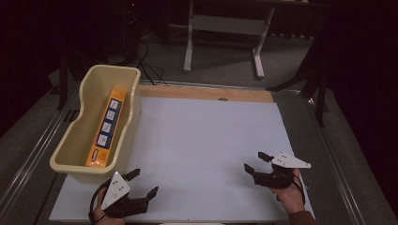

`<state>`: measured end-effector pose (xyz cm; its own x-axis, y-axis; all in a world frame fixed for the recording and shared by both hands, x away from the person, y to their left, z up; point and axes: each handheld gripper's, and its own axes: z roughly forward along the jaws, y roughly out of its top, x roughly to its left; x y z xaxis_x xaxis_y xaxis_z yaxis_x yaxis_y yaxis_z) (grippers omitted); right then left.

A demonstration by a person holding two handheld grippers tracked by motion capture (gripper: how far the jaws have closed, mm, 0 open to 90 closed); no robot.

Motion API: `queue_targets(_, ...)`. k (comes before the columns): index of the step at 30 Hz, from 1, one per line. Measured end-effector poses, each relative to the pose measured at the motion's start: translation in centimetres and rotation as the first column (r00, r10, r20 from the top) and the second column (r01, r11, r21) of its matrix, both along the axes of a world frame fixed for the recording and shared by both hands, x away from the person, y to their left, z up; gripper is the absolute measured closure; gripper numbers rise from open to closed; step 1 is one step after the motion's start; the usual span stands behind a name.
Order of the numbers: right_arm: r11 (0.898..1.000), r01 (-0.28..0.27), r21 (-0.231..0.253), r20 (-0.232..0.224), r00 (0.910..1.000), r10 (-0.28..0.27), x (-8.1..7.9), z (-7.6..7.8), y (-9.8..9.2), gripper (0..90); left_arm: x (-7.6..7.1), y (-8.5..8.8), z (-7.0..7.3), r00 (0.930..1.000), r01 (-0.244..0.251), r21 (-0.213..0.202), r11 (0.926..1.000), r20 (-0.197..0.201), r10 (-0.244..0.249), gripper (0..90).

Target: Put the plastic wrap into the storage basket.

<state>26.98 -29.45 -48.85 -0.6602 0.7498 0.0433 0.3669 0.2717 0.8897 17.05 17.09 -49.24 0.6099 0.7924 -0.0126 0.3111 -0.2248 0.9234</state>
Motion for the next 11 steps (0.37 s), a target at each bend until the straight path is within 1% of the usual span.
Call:
queue_targets(3,1.0,0.004,-0.011,0.004,1.0,-0.004,-0.31,-0.17,-0.3,23.2,0.11,0.01,-0.06,0.9999,-0.005,0.004,1.0,-0.01,0.005,18.0)
queue_targets(4,1.0,0.005,-0.022,0.013,0.9999,-0.004,-0.46,-0.27,-0.43,23.2,0.16,0.0,-0.1,0.9998,-0.01,0.004,0.9999,-0.015,0.01,18.0)
queue_targets(6,0.999,0.006,-0.045,0.013,0.9999,-0.005,-0.83,-0.51,-0.64,23.2,0.24,-0.02,-0.17,0.9996,-0.016,0.007,0.9998,-0.024,0.017,18.0)
queue_targets(11,0.999,0.006,-0.049,0.011,0.9999,-0.005,-0.82,-0.71,-0.62,23.6,0.31,-0.11,-0.18,0.9996,-0.014,0.009,0.9999,-0.025,0.014,18.0)
